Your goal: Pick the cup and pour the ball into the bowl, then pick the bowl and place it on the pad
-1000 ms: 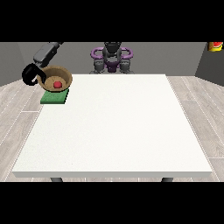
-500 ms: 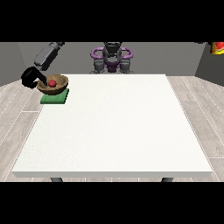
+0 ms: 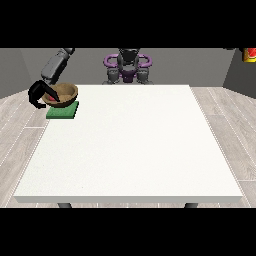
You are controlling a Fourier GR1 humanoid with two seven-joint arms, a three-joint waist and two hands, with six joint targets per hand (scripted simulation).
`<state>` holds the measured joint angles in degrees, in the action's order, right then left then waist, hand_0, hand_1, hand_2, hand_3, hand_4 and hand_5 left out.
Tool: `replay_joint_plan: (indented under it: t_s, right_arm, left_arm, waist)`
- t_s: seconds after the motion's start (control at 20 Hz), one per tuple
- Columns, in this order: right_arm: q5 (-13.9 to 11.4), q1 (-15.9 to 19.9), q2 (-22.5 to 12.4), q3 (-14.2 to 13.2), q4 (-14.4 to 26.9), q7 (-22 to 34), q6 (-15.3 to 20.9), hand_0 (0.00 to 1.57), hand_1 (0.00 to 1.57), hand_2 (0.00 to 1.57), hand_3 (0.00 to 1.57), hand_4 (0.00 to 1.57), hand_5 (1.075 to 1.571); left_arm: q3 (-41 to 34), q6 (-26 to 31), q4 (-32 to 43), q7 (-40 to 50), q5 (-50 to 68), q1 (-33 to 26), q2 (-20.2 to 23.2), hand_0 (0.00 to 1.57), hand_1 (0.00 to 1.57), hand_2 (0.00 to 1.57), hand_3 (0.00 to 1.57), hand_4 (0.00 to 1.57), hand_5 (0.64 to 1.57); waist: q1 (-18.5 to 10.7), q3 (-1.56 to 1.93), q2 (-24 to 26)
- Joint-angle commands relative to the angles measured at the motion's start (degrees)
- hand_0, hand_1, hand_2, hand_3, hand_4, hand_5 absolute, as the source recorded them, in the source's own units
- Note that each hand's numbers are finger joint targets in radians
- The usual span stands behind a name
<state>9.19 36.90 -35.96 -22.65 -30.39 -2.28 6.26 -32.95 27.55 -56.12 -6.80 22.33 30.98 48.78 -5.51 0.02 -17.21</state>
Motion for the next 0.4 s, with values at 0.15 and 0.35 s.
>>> replay_joint_plan:
  t_s: [0.15,0.35]
  right_arm:
    - [-2.20,-0.60,-1.57,2.11,4.49,0.59,-3.77,0.00,0.00,0.00,0.00,0.00,1.407]
    - [-3.09,2.78,-4.11,4.89,-1.62,9.59,-5.98,0.00,0.00,0.00,0.00,0.20,1.375]
  left_arm:
    - [3.26,-2.52,-7.76,4.48,1.08,-1.81,-4.58,0.00,0.00,0.00,0.00,1.19,1.569]
    - [2.94,-2.08,1.41,1.46,-1.95,-3.37,-3.55,0.00,0.00,0.00,0.00,1.19,1.569]
  waist:
    - [-1.44,0.08,4.46]
    - [3.26,-0.11,10.37]
